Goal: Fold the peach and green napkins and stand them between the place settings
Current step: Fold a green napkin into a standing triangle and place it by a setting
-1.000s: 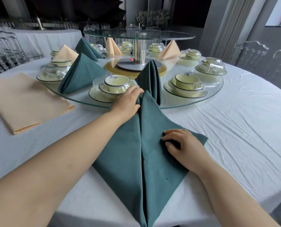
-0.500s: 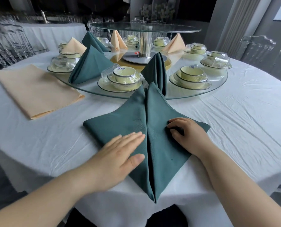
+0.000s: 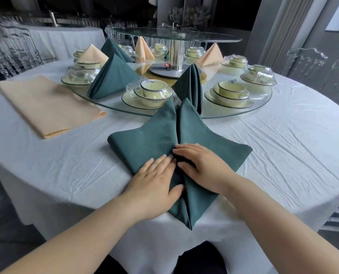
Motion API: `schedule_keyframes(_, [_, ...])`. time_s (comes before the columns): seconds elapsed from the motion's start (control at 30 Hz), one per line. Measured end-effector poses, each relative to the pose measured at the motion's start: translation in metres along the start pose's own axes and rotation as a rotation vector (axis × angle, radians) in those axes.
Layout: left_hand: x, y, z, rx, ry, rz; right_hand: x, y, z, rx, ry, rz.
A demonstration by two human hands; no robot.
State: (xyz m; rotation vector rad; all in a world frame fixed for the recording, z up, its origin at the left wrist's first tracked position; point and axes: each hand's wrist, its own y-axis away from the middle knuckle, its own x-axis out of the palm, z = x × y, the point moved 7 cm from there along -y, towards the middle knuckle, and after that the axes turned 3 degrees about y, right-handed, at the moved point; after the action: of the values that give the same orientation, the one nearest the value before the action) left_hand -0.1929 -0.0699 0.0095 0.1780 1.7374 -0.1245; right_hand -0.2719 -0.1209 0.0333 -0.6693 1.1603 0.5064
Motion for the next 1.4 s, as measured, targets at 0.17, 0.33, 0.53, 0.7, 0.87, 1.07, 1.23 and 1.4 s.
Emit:
schedule_keyframes(0.17, [-0.002, -0.003, 0.007, -0.004, 0.113, 0.058, 0.011, 0.000, -0.005, 0.013, -0.006, 0.053])
schedule_keyframes(0.33, [-0.014, -0.024, 0.065, -0.140, 0.088, 0.034, 0.013, 0.001, -0.005, 0.025, -0.039, 0.040])
schedule_keyframes(0.53, [-0.031, -0.037, 0.125, -0.380, -0.051, -0.038, 0.013, 0.001, -0.006, 0.021, -0.049, 0.022])
schedule_keyframes(0.7, [-0.031, -0.011, 0.048, -0.081, 0.068, -0.151, 0.012, 0.001, -0.005, 0.013, -0.062, 0.014])
schedule_keyframes(0.87, [0.002, 0.017, 0.000, 0.063, 0.052, -0.105, 0.012, 0.002, -0.004, 0.001, -0.053, 0.009])
schedule_keyframes(1.07, [-0.002, 0.039, -0.003, 0.148, 0.131, -0.208, 0.008, 0.005, -0.007, 0.046, -0.073, -0.048])
schedule_keyframes(1.23, [0.000, 0.054, -0.022, 0.302, 0.088, -0.324, -0.014, 0.010, -0.008, 0.101, -0.167, -0.283])
schedule_keyframes(1.4, [0.010, 0.056, -0.030, 0.422, 0.007, -0.466, -0.030, 0.037, -0.011, 0.191, -0.118, -0.407])
